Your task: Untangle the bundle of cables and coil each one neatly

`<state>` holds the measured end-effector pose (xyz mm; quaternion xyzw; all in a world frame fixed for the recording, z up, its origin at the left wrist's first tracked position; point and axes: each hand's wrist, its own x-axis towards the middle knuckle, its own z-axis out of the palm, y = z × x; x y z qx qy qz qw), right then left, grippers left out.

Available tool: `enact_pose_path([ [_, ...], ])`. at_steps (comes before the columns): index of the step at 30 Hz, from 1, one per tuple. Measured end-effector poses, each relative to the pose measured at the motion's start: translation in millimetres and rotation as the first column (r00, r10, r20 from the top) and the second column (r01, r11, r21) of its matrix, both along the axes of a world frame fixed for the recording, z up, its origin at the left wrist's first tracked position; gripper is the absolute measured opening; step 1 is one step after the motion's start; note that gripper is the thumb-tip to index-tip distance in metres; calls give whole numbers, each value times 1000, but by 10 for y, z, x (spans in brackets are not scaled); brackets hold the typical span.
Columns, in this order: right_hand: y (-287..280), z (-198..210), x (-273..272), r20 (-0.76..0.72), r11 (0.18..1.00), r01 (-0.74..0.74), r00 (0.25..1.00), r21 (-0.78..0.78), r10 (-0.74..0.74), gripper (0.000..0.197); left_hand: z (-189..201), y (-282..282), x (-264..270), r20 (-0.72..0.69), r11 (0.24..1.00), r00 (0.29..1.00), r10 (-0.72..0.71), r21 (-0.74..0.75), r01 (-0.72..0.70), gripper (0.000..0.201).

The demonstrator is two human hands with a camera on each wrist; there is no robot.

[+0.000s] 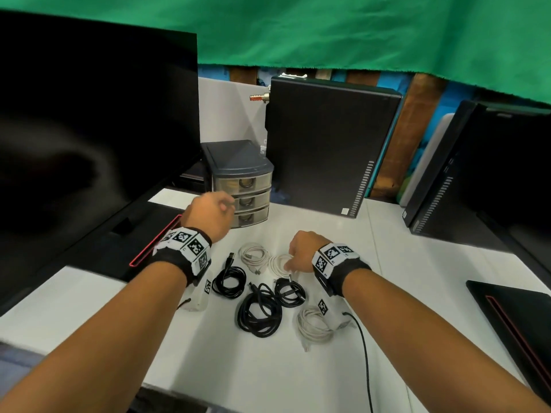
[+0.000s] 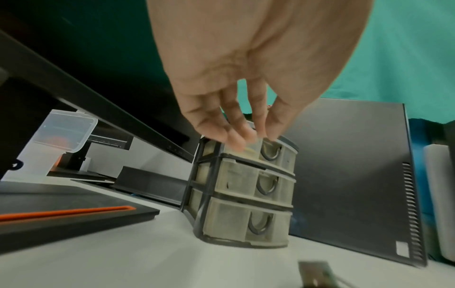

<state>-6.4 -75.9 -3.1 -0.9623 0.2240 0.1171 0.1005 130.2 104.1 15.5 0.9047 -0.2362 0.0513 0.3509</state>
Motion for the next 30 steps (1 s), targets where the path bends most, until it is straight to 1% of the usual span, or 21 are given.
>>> enact_pose_path([
  [3,54,-43,31,-5,997,-6,1000,-77,6,21,-64,-40,-35,-96,984,994,-58,160,73,31],
  [5,58,-43,36,2,997,-4,1000,-83,4,15,-67,-122,-26,-117,970,990,-83,216,107,39],
  [8,7,-35,20,10,998,4,1000,-65,-4,11,-48,-265,-32,-70,939,990,-124,314,140,49],
  [11,-93,-29,-15,3,998,52,999,-28,-52,20,-33,-347,-49,-22,928,998,-55,368,59,59],
  [12,-134,-20,-31,8,997,71,997,-12,-71,21,-34,-366,-58,-7,930,999,-35,366,35,59],
  [14,-227,31,-64,34,993,115,993,18,-116,10,-50,-391,-52,23,933,1000,1,359,-9,55],
  [17,-391,150,-101,112,982,180,976,65,-186,17,-68,-389,-11,76,938,996,42,341,-65,45],
  [21,-506,328,-124,188,974,202,958,102,-218,15,-115,-328,55,155,938,987,50,331,-99,31],
  [26,-459,453,-120,219,975,193,952,108,-212,14,-145,-254,176,114,903,993,29,423,-75,28],
  [28,-419,480,-128,229,979,177,953,104,-196,15,-141,-242,174,131,894,991,7,443,-65,30],
  [30,-387,511,-137,253,980,166,949,107,-188,16,-130,-236,158,174,910,985,-14,411,-60,36],
])
